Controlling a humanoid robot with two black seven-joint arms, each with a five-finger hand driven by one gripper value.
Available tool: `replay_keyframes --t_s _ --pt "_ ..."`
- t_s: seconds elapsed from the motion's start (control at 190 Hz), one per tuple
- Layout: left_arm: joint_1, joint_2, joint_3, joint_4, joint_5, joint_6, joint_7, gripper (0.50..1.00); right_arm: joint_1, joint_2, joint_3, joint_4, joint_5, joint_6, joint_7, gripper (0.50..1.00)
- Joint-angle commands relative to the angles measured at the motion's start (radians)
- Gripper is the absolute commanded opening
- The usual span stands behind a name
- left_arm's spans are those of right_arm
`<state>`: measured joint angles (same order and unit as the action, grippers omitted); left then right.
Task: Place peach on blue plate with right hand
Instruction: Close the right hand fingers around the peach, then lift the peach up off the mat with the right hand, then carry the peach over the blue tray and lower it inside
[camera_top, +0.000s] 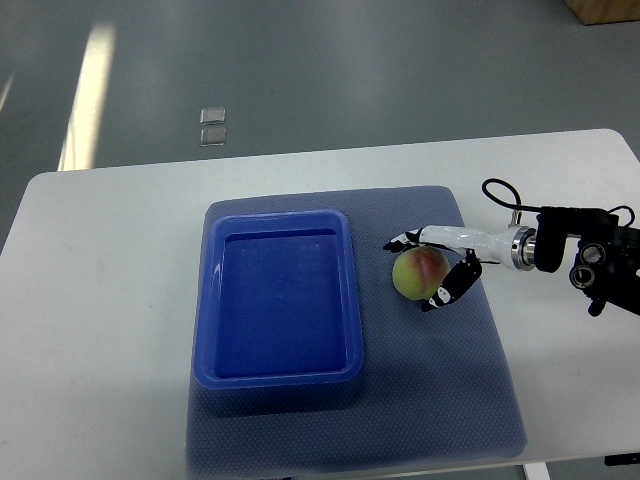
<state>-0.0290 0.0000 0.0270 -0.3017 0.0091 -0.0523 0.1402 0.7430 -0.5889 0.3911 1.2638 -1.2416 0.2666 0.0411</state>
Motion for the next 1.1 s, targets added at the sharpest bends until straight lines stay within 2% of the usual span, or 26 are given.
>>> replay_keyframes --t_s 0.0,0.005,0.011,0.026,0.079,0.084,0.189,0.258,0.3,0.305,0.4,0.447,0.452,0.463,0.552,0.605,0.61,0.62,0.857,0.952,0.999,1.004,1.094 --pt "-0.002 0.0 0.001 0.0 0.0 0.0 0.001 1.0 -0.004 0.003 -0.003 -0.011 -0.002 -0.012 0.0 0.648" --pt "0.0 0.0 -0.001 0.0 0.0 0.0 0.001 1.0 -0.004 0.003 -0.003 -0.011 -0.002 -0.012 0.0 0.623" --pt "0.0 0.0 -0.001 0.0 0.0 0.0 0.001 1.0 -0.004 0.003 -0.003 -0.011 -0.002 -0.012 0.0 0.623" --pt "0.0 0.0 0.001 0.0 0.0 0.0 0.001 1.0 -0.004 0.003 -0.004 -0.011 -0.007 -0.014 0.0 0.58" --pt "0.0 0.0 0.001 0.0 0.0 0.0 0.001 1.0 -0.004 0.003 -0.004 -0.011 -0.007 -0.014 0.0 0.58" --pt "0.0 0.0 0.001 0.0 0.0 0.0 -0.001 1.0 -0.002 0.0 -0.006 -0.011 -0.027 -0.021 0.002 0.5" --pt "0.0 0.0 0.001 0.0 0.0 0.0 -0.001 1.0 0.004 -0.002 -0.006 -0.011 -0.035 -0.032 0.006 0.5" --pt "0.0 0.0 0.001 0.0 0.0 0.0 -0.001 1.0 0.067 -0.066 0.012 0.019 -0.01 -0.011 0.009 0.5" --pt "0.0 0.0 0.001 0.0 0.0 0.0 -0.001 1.0 0.067 -0.066 0.012 0.019 -0.01 -0.01 0.009 0.5" --pt "0.0 0.0 0.001 0.0 0.0 0.0 -0.001 1.0 0.134 -0.122 0.014 0.06 0.019 0.024 0.009 0.5" --pt "0.0 0.0 -0.001 0.0 0.0 0.0 -0.001 1.0 0.275 -0.236 0.02 0.12 0.178 0.132 0.009 0.5" --pt "0.0 0.0 -0.001 0.0 0.0 0.0 -0.001 1.0 0.276 -0.236 0.02 0.12 0.179 0.132 0.009 0.5" --pt "0.0 0.0 -0.001 0.0 0.0 0.0 0.001 1.0 0.37 -0.285 0.02 0.132 0.271 0.191 0.006 0.5" --pt "0.0 0.0 -0.001 -0.002 0.0 0.0 -0.001 1.0 0.39 -0.298 0.02 0.134 0.293 0.204 0.005 0.5" --pt "0.0 0.0 -0.001 -0.005 0.0 0.0 -0.001 1.0 0.51 -0.351 0.015 0.137 0.39 0.281 -0.001 0.5" --pt "0.0 0.0 -0.001 -0.005 0.0 0.0 -0.001 1.0 0.51 -0.351 0.015 0.137 0.39 0.281 -0.001 0.5" --pt "-0.002 0.0 -0.001 -0.007 0.0 0.0 -0.001 1.0 0.559 -0.367 0.012 0.138 0.407 0.304 -0.003 0.5" --pt "0.0 0.0 -0.001 -0.007 0.0 0.0 -0.001 1.0 0.567 -0.368 0.012 0.14 0.407 0.309 -0.003 0.5" --pt "0.0 0.0 -0.001 -0.007 0.0 -0.003 -0.001 1.0 0.619 -0.351 0.0 0.144 0.413 0.306 -0.004 0.5" --pt "0.0 0.0 0.001 -0.007 0.0 -0.003 -0.001 1.0 0.628 -0.263 -0.044 0.134 0.413 0.278 -0.004 0.5" --pt "0.0 0.0 0.001 -0.007 0.0 -0.003 -0.001 1.0 0.628 -0.262 -0.044 0.134 0.413 0.278 -0.004 0.5" --pt "-0.002 0.0 0.001 -0.007 0.0 -0.003 -0.001 1.0 0.628 -0.208 -0.084 0.125 0.407 0.254 -0.004 0.5" --pt "0.0 0.0 0.001 -0.007 0.0 -0.003 -0.001 1.0 0.63 -0.091 -0.147 0.078 0.398 0.22 -0.006 0.5"
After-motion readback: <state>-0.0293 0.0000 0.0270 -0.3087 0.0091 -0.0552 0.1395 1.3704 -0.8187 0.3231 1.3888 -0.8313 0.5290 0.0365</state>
